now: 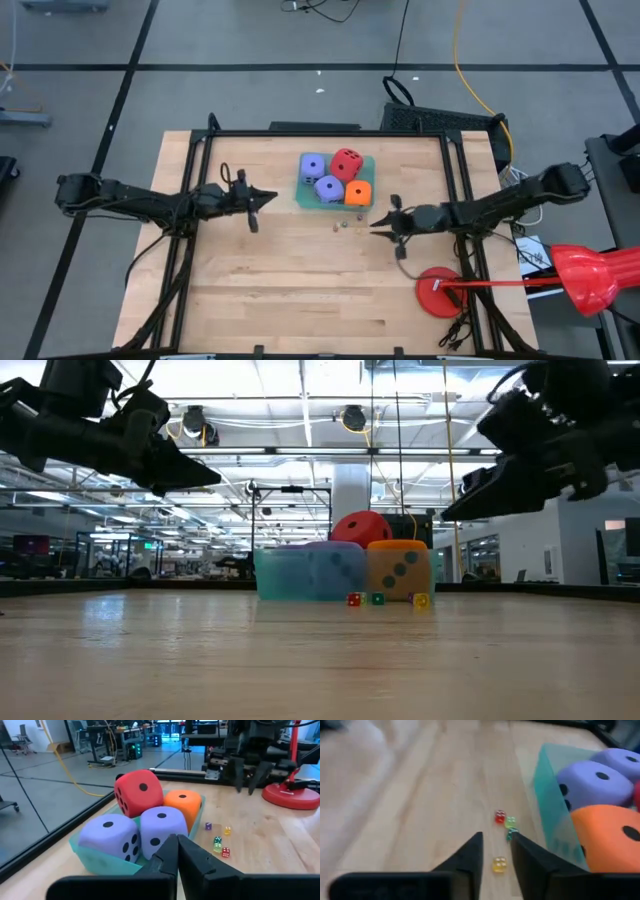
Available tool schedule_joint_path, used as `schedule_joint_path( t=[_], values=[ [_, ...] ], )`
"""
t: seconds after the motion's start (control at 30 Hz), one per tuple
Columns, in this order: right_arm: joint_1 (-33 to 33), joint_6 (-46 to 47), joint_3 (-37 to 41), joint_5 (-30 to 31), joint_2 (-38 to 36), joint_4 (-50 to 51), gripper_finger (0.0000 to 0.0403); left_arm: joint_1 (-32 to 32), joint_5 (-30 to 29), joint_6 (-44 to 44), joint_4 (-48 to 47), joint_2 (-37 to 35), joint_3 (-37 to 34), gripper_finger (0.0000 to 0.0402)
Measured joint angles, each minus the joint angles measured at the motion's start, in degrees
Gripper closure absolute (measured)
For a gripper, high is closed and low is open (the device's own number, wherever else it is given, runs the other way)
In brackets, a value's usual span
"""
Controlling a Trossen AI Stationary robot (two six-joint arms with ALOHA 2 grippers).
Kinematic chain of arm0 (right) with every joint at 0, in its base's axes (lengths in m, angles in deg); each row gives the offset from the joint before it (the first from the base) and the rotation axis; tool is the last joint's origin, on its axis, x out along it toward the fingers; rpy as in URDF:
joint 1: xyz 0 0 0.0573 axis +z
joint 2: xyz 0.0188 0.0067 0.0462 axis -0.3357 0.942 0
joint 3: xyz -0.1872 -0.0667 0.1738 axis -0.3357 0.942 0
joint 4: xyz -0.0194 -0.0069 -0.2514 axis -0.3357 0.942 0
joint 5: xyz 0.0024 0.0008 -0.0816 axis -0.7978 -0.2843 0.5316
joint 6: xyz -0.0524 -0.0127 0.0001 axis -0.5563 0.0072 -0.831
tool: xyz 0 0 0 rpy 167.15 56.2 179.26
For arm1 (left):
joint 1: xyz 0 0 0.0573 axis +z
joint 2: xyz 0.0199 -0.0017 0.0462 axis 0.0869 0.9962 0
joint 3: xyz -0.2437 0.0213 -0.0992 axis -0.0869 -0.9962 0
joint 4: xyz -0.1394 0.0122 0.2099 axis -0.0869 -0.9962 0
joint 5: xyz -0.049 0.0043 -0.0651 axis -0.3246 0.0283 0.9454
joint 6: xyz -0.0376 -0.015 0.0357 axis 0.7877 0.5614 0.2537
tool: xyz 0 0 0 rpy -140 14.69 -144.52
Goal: Pick & Place Dice
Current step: Put the small orange dice into the basket
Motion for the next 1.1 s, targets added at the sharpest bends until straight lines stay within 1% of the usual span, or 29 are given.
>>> schedule_joint_path(
  t=[0.07, 0.1, 0.2, 0.3, 0.4, 0.53, 0.63, 0.8, 0.97, 1.03, 1.1],
  values=[
    [1.27, -0.08, -2.95, 4.28, 3.69, 2.88, 0.0284, -0.02, 0.19, 0.00, -0.09, 0.00, 0.00, 0.0384],
    [1.63, -0.09, -4.30, 4.94, 5.35, 4.47, 0.0271, -0.04, 0.32, 0.00, -0.26, 0.00, 0.00, 0.0381],
    [2.09, -0.24, -7.84, 4.82, 9.91, 7.35, 0.0242, -0.04, 0.32, 0.17, -0.97, 0.00, 0.00, 0.0382],
    [2.14, -0.24, -9.49, 4.26, 12.81, 7.68, 0.0227, -0.04, 0.32, 0.17, -1.01, 0.02, 0.00, 0.0393],
    [1.81, -0.06, -9.70, 2.89, 14.76, 7.80, 0.0223, -0.04, 0.30, 0.15, -1.01, 0.02, 0.00, 0.0397],
    [1.18, 0.36, -9.70, 3.05, 17.04, 7.33, 0.0223, -0.04, 0.30, 0.13, -1.00, 0.02, 0.00, 0.0382],
    [0.58, 0.38, -9.72, 3.10, 19.09, 4.97, 0.0223, -0.04, 0.28, -0.44, -0.99, 0.02, 0.00, 0.0375],
    [-0.99, 0.72, -9.72, 2.66, 21.68, 3.24, 0.0223, -0.04, 0.26, -0.57, -0.95, 0.02, 0.00, 0.0386],
    [-3.29, 1.27, -9.72, -1.19, 22.68, 2.56, 0.0222, -0.04, 0.17, -0.67, -0.90, 0.02, 0.00, 0.0398],
    [-4.13, 0.80, -9.72, -2.80, 22.64, 2.30, 0.0222, -0.04, 0.15, -0.75, -0.88, 0.02, 0.00, 0.0393],
    [-4.81, 0.77, -9.72, -3.04, 22.60, 2.22, 0.0222, -0.04, 0.13, -1.20, -0.87, 0.02, 0.00, 0.0383]
  ],
)
